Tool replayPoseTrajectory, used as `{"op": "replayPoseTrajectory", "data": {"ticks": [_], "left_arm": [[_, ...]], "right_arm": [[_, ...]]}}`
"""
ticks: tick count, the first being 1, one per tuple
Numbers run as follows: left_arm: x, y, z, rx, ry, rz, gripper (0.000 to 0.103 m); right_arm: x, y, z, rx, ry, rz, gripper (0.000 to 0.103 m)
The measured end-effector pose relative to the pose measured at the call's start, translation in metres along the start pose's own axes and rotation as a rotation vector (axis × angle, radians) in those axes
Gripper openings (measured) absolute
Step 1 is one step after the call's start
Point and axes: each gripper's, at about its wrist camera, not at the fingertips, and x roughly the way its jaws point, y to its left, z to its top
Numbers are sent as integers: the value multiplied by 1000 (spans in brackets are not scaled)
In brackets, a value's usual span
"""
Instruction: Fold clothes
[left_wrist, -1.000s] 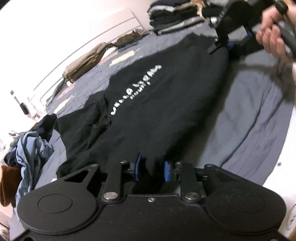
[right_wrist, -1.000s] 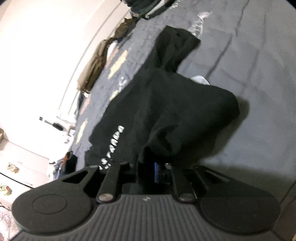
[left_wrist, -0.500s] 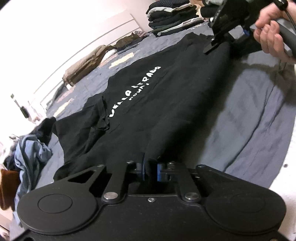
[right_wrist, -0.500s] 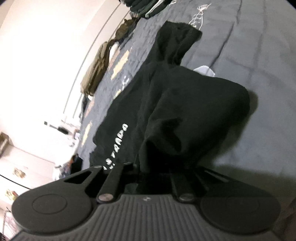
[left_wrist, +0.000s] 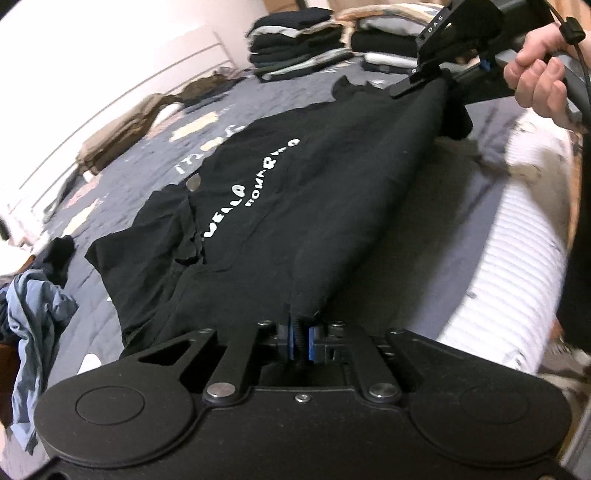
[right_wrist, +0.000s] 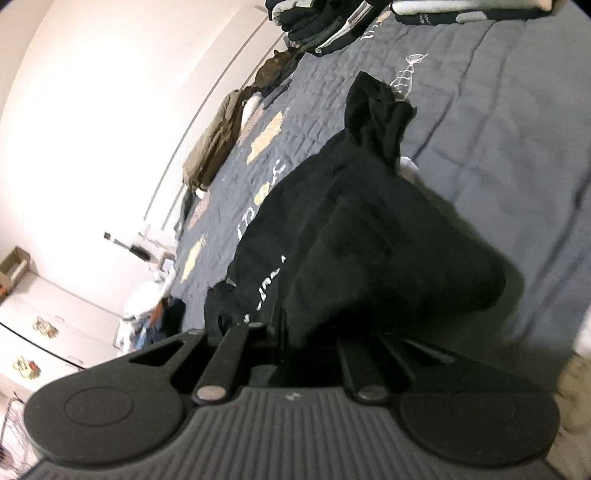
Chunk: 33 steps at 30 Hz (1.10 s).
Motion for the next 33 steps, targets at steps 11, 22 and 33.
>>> {"op": "replayPoseTrajectory", "data": {"ticks": [11,22,33], "left_arm": [[-33,-21,-21,70,20,-79,7],[-36,-22,-17,0,16,-175,31],[-51,29,16,-379,-253,-131,43]], "right_arm": [[-48,-12,-34,-71,49,-91,7],[-49,-14,-44,-205,161,-266,24],[-93,34,-24,-490,2,-268,47]]}}
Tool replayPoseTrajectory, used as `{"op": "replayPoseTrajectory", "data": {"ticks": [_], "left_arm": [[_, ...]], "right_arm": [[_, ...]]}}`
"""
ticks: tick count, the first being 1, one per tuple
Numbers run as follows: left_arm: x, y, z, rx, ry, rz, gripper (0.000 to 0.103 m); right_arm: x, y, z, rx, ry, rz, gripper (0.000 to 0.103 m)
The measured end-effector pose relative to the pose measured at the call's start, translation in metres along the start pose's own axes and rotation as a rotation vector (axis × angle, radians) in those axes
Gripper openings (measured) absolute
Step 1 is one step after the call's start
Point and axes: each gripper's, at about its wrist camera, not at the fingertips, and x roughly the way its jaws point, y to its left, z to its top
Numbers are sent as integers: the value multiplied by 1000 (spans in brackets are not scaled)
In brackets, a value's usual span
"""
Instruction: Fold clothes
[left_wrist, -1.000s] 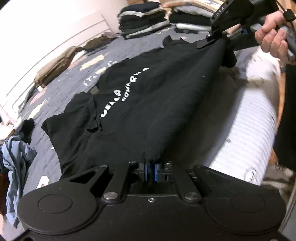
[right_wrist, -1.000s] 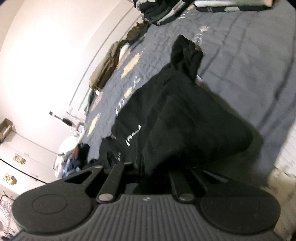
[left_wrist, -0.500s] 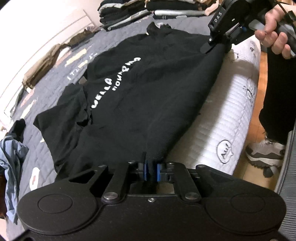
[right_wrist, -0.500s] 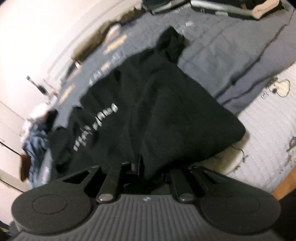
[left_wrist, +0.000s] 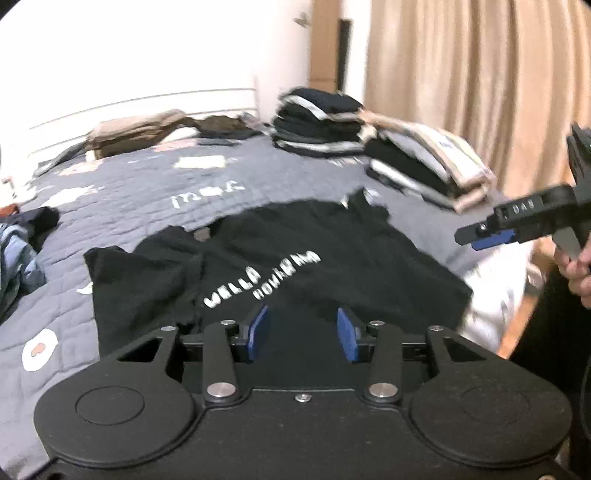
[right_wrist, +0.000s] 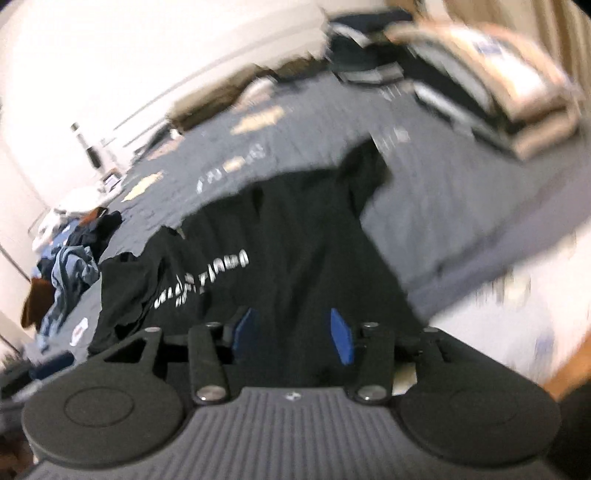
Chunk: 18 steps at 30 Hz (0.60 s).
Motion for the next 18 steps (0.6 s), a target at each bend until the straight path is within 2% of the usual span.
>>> {"op": "replayPoseTrajectory", "data": {"ticks": [2,9,13,18], "left_arm": [[2,3,5,-39,-38,40,51],[17,16,16,-140,-60,108,60],[31,29,24,-183,-56,129,61],[54,58,49,-264,-72,158,61]], "right_arm": [[4,4,13,-43,-31,14,49],[57,17,61,-100,-50,65,52],[100,29,89,-141,-37,62,53],[149,51,117,-222,-11,69,53]]}}
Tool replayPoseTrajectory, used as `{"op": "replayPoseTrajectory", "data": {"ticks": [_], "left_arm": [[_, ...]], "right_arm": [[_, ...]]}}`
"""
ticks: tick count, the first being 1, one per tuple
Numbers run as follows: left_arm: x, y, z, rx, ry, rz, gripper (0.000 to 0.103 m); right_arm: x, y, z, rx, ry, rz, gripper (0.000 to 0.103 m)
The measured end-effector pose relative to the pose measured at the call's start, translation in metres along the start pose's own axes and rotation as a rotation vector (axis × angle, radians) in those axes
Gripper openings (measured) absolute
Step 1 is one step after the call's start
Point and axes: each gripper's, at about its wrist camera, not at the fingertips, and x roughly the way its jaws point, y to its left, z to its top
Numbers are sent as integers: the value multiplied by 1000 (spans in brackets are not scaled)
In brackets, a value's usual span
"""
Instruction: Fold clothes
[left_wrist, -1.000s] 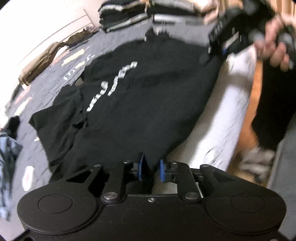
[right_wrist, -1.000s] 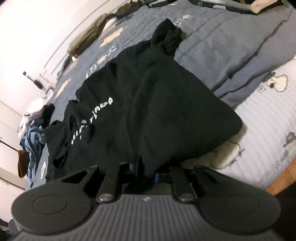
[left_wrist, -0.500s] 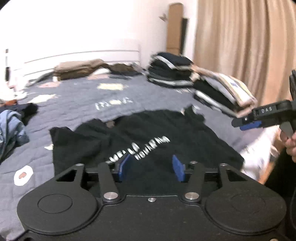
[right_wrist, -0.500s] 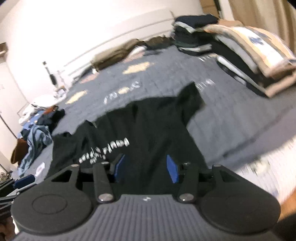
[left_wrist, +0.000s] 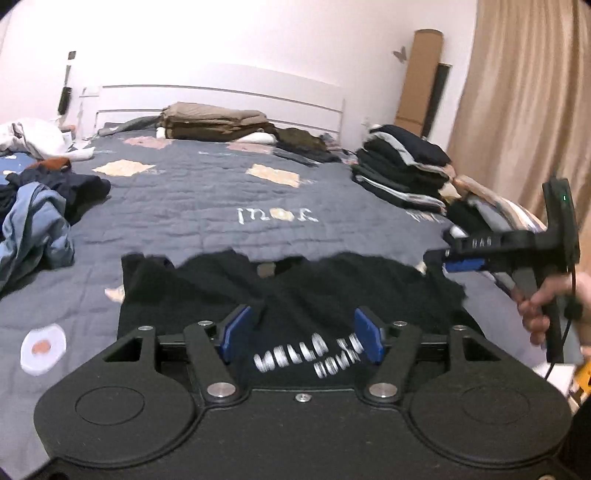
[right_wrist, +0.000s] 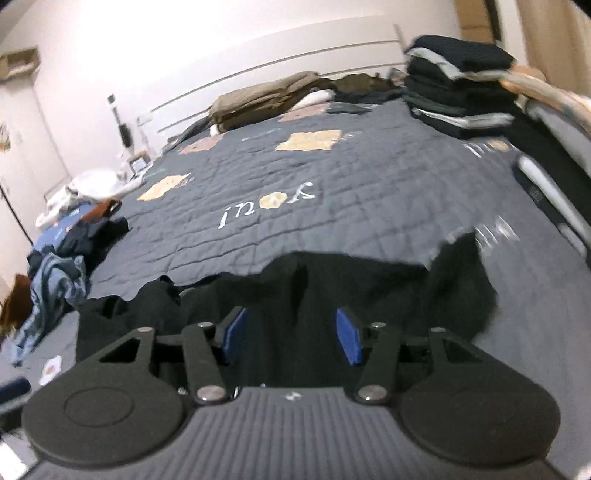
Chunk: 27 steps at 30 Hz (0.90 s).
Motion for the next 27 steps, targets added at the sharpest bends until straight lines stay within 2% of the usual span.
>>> {"op": "replayPoseTrajectory", "data": {"ticks": [7,13,19,27], "left_arm": [[51,32,29,-29,22,65,61],[87,49,41,11,60,94,61],[129,52,49,73,104,97,61],[143,49,45,16,102,49,61]], "right_arm": [[39,15,29,-149,7,15,53],[69,14,45,-169,13,39,53],[97,30,54,-249,25,102,54],[137,57,44,-381,81,135,57]]}}
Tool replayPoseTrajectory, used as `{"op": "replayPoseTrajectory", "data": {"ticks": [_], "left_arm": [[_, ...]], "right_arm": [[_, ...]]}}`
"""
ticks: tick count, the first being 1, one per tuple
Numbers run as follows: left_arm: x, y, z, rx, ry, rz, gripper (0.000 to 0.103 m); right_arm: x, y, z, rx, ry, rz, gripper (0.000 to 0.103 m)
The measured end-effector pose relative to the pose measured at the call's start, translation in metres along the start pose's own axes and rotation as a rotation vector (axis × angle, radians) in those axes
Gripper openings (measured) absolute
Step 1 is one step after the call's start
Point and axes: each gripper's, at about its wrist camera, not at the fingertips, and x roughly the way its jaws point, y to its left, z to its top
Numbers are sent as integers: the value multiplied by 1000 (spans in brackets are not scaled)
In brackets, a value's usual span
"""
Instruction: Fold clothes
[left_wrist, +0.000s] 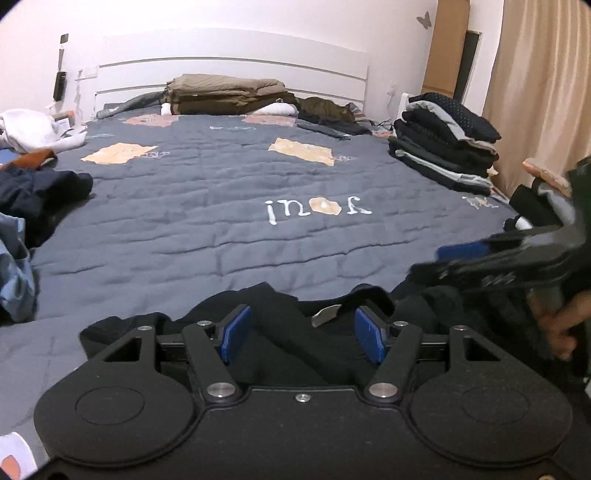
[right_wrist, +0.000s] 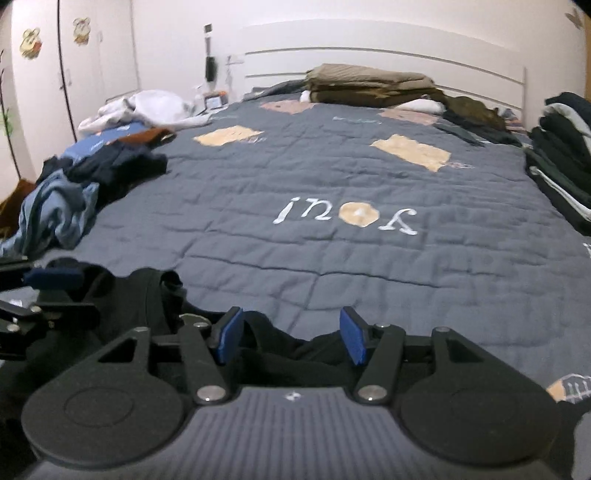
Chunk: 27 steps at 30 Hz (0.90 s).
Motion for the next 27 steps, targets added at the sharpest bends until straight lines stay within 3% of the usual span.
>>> {"op": "replayPoseTrajectory", "data": {"ticks": [6,12,17,18,21,24,27], "left_arm": [[-4,8,3,-56,-18,4,61],[-4,18,4,-90,-12,24,61],[0,24,5,-133,-14,31,61],[0,24,5,-133,-14,30,61],[-1,24,6,-133,-15,27,61],[-1,25,6,-141,-17,27,61],[-2,26,7,-150,-30,40,61]], "right_arm": [[27,11,4,-98,41,0,57],[53,28,3,-226,124,63,57],[60,23,0,-147,97,50,56],[61,20,0,-123,92,52,50],[67,10,0,-22,108,80,14],[66,1,1,63,97,97,6],[59,-3,6,102,18,58,6]]}}
